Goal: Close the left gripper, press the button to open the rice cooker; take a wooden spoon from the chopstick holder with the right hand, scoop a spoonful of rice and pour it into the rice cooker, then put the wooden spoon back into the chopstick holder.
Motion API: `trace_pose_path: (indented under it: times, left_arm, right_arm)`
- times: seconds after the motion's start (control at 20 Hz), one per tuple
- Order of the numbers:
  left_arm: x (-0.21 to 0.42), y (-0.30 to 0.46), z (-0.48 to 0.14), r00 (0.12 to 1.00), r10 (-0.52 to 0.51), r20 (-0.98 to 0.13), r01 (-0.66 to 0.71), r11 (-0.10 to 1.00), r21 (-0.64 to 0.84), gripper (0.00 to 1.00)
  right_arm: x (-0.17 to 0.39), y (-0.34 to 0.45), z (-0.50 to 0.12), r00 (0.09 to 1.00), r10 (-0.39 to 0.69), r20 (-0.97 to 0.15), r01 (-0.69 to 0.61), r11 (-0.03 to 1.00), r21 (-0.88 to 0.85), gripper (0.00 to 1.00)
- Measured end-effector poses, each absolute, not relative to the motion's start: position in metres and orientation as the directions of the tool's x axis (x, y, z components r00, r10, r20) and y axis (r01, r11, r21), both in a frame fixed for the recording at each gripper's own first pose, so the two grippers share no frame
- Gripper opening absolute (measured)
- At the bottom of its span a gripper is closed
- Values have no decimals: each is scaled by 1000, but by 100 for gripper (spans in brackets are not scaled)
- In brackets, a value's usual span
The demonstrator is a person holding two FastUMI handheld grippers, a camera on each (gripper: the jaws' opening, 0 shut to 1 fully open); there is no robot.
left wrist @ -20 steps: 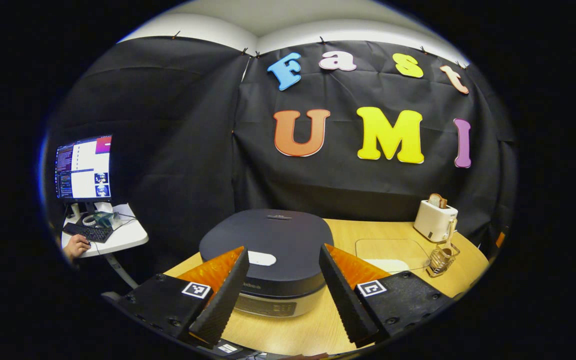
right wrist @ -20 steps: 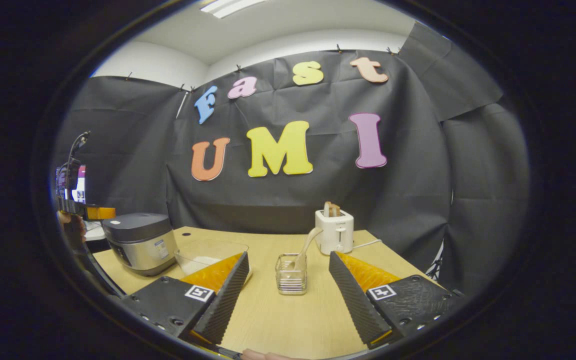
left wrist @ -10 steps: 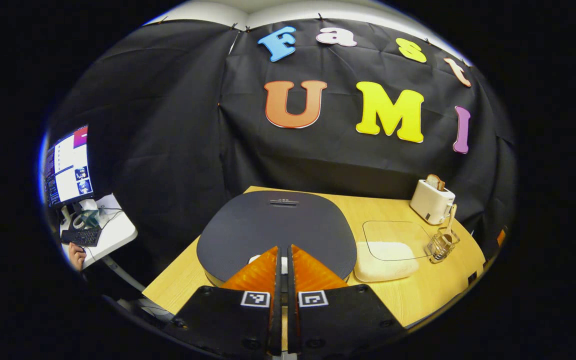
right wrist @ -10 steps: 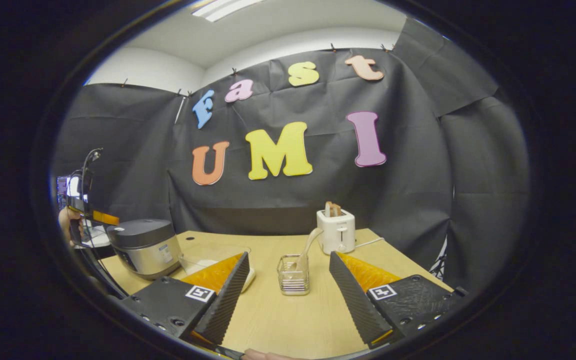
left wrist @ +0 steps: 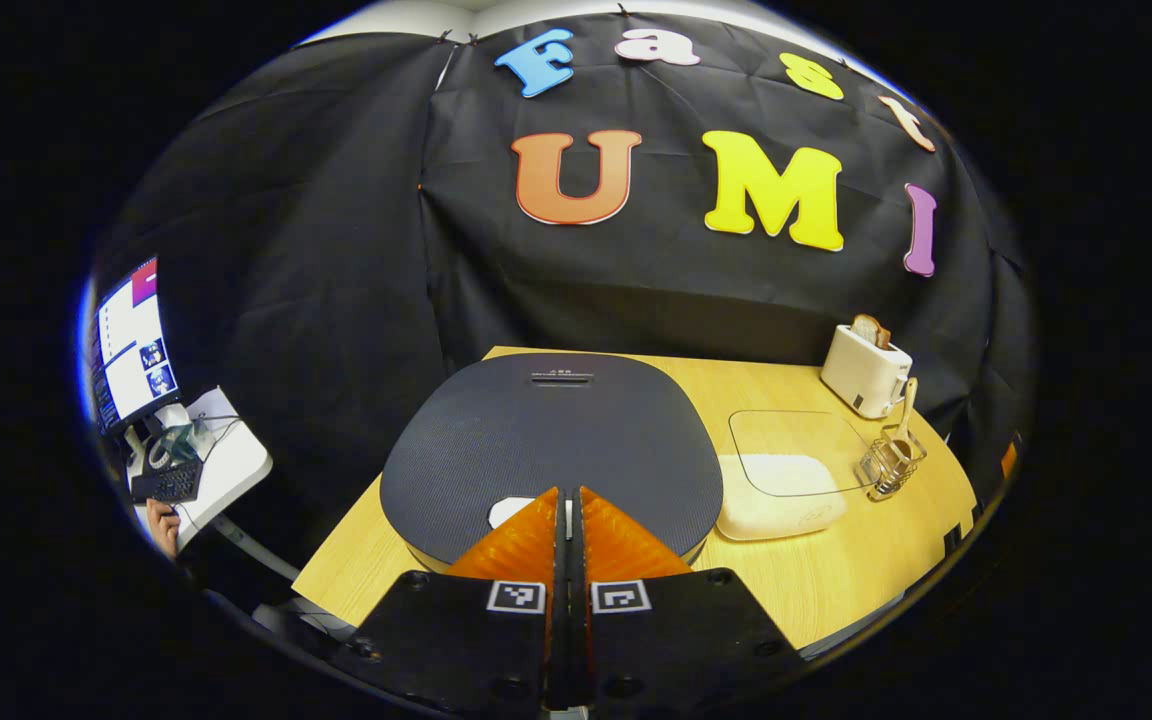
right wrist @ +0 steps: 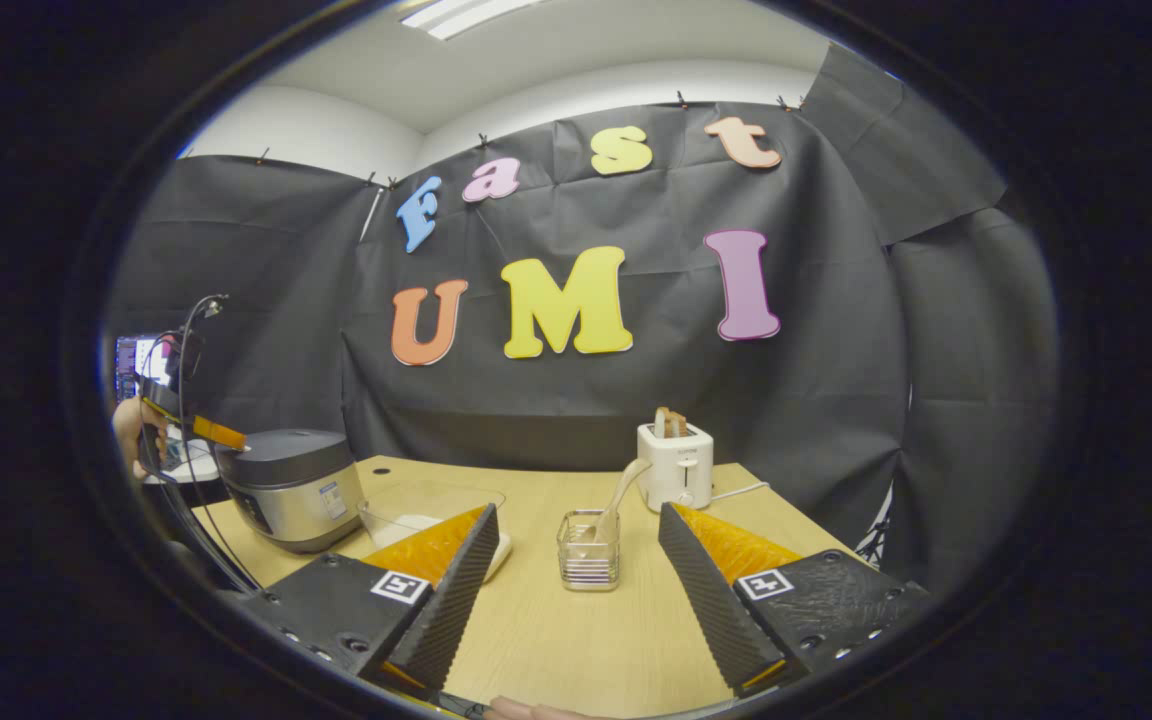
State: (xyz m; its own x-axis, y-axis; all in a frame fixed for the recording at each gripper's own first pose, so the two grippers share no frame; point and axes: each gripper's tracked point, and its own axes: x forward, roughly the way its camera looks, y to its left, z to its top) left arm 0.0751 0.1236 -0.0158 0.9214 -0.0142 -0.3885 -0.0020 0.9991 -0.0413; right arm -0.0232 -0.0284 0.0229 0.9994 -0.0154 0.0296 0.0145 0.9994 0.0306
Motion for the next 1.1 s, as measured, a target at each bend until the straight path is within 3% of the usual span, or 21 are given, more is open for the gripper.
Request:
trace_pose_path:
  times: [0.15,0.2,0.55,0.6,0.75,0.8,0.85,0.9,0.95,1.1]
  left_arm:
    - [76,124,-22,903,-12,-429,2,1000,-25,3]
    - [71,123,-20,908,-17,-418,0,999,-41,3]
    - [73,126,-14,926,8,-377,-35,997,-66,3]
    - [71,127,-9,934,18,-356,-40,998,-54,3]
    - [68,130,21,967,61,-247,-75,996,-48,3]
    - [65,131,33,975,69,-211,-83,995,-57,3]
    - [61,128,47,982,73,-175,-85,994,-67,5]
    - [56,124,60,988,72,-134,-83,994,-75,16]
    - [53,121,72,992,79,-98,-87,993,-77,19]
    - [37,103,78,998,39,-57,-41,998,-44,80]
  right_arm:
    - [-21,-27,21,1000,-13,20,12,999,31,96]
    - [-21,-26,20,1000,-10,18,9,999,35,92]
    - [-22,-11,16,1000,20,8,-20,1000,18,96]
    - [-21,-12,15,1000,17,10,-17,1000,11,92]
    - [-15,-15,7,1000,6,-6,-6,1000,7,92]
    - [-12,-14,3,1000,6,-18,-6,1000,12,100]
    - [-9,-13,-1,1000,7,-29,-7,1000,19,96]
    - [-7,-14,-3,999,9,-37,-8,1000,26,96]
    - [-4,-14,-4,999,9,-40,-7,999,32,92]
    - [9,-20,-12,999,-4,-50,6,999,41,92]
